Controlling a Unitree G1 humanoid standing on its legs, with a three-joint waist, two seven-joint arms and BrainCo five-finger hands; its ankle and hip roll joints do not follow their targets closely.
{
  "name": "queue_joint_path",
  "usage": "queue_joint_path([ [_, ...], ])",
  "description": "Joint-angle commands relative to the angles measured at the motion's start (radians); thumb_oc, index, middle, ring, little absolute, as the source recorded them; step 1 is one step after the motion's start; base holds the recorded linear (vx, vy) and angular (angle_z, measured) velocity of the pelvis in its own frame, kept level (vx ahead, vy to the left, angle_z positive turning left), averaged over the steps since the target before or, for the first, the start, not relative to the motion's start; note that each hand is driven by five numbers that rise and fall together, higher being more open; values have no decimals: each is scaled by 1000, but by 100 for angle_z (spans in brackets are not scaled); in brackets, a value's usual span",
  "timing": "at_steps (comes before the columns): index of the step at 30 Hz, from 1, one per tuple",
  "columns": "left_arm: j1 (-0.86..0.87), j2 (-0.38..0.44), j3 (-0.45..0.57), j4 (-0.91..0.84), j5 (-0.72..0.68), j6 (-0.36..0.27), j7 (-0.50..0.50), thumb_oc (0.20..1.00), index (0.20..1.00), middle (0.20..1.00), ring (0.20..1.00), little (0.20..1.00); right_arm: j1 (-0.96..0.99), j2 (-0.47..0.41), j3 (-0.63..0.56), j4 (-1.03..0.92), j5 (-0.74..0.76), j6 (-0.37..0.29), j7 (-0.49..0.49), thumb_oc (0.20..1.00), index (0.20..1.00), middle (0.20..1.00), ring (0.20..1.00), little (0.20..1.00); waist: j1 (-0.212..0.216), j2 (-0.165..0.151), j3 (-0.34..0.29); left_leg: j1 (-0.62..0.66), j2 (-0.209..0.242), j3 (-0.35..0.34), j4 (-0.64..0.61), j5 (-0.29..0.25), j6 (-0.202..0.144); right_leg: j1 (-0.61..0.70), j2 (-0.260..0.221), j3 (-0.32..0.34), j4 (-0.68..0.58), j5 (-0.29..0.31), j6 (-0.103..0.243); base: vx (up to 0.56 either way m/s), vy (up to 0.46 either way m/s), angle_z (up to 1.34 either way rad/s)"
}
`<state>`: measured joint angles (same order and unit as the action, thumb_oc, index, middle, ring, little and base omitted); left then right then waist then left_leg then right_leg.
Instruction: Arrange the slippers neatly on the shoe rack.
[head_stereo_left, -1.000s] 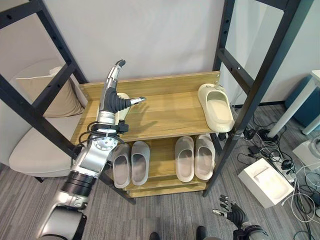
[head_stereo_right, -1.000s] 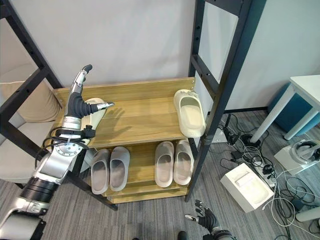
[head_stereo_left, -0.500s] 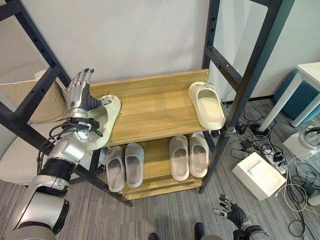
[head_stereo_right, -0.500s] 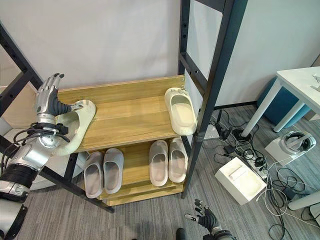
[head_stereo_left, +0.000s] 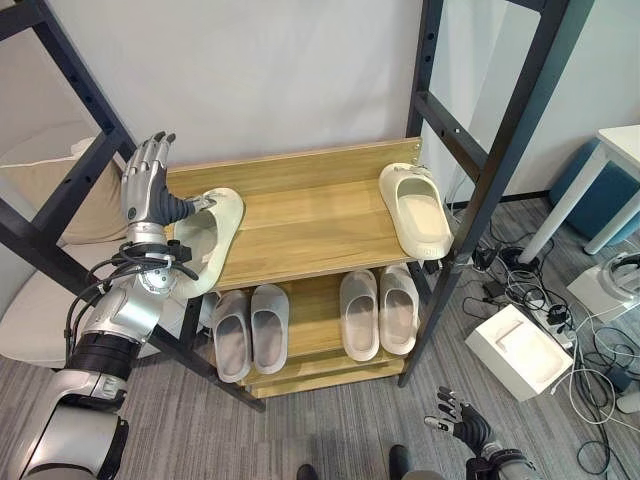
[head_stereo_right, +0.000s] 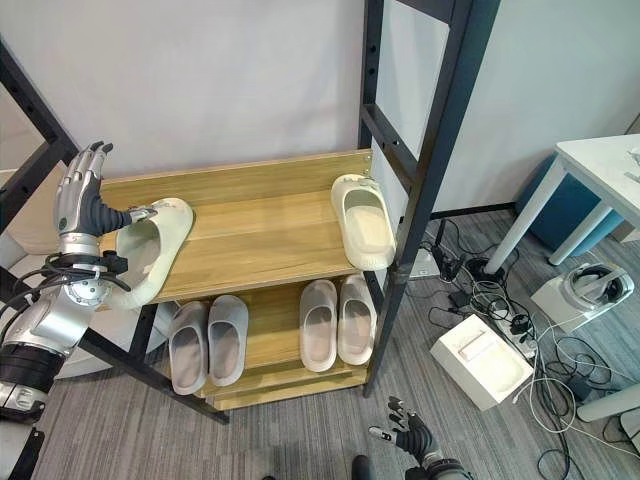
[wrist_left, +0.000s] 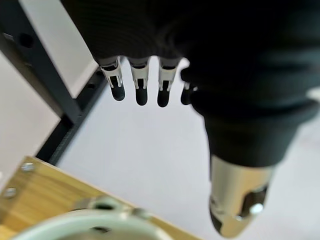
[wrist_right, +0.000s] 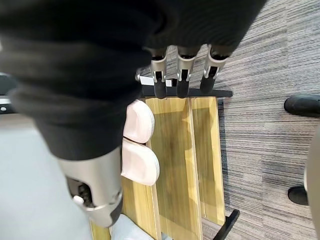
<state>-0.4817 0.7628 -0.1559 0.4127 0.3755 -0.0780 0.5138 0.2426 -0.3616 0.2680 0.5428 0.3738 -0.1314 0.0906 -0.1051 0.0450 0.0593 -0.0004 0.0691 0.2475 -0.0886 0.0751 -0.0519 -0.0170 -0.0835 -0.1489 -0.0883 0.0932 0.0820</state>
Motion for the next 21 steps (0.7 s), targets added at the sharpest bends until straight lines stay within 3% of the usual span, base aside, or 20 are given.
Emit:
queue_joint_path([
  [1, -82, 84, 36, 71, 78, -4, 25, 1000, 1000, 1000, 1000, 1000, -19, 5, 26, -29, 5, -61, 13, 1000, 1000, 1000, 1000, 1000, 1, -29, 1, 58, 17, -49, 1, -44, -59, 47, -66, -13, 1, -38, 120, -2, -3, 4],
  [9, -140, 131, -47, 203, 124, 29, 6, 1000, 1000, 1000, 1000, 1000, -12, -9, 23, -37, 20, -68, 16, 1000, 1000, 1000, 1000, 1000, -7, -35, 11, 50, 16, -46, 1, -45, -58, 34, -68, -7, 1, -33, 124, -1, 1, 2],
  [17, -313, 63, -164, 410, 96, 79, 20, 1000, 1000, 1000, 1000, 1000, -10, -18, 27, -64, 32, -70, 1, 1000, 1000, 1000, 1000, 1000, -44, -46, 29, 36, 17, -21, 1, -47, -53, -3, -64, 24, 1, -22, 130, 7, 7, -6],
  [18, -332, 67, -179, 434, 99, 83, 19, 909, 909, 909, 909, 909, -8, -20, 27, -67, 33, -71, 1, 1000, 1000, 1000, 1000, 1000, -47, -47, 29, 37, 17, -17, 1, -48, -53, -5, -64, 29, 1, -21, 131, 21, 13, -14],
  [19, -371, 75, -207, 487, 94, 89, 12, 504, 504, 504, 504, 504, -2, -26, 29, -76, 40, -71, 4, 1000, 1000, 1000, 1000, 1000, -56, -46, 29, 39, 17, -10, 1, -49, -53, -9, -62, 35, 1, -19, 132, 18, 13, -9],
  [21, -391, 76, -220, 515, 87, 87, 7, 228, 228, 228, 228, 228, 1, -26, 29, -79, 42, -72, 5, 1000, 1000, 1000, 1000, 1000, -60, -45, 30, 40, 17, -5, 1, -50, -53, -11, -61, 40, 1, -19, 133, 11, 12, -9],
])
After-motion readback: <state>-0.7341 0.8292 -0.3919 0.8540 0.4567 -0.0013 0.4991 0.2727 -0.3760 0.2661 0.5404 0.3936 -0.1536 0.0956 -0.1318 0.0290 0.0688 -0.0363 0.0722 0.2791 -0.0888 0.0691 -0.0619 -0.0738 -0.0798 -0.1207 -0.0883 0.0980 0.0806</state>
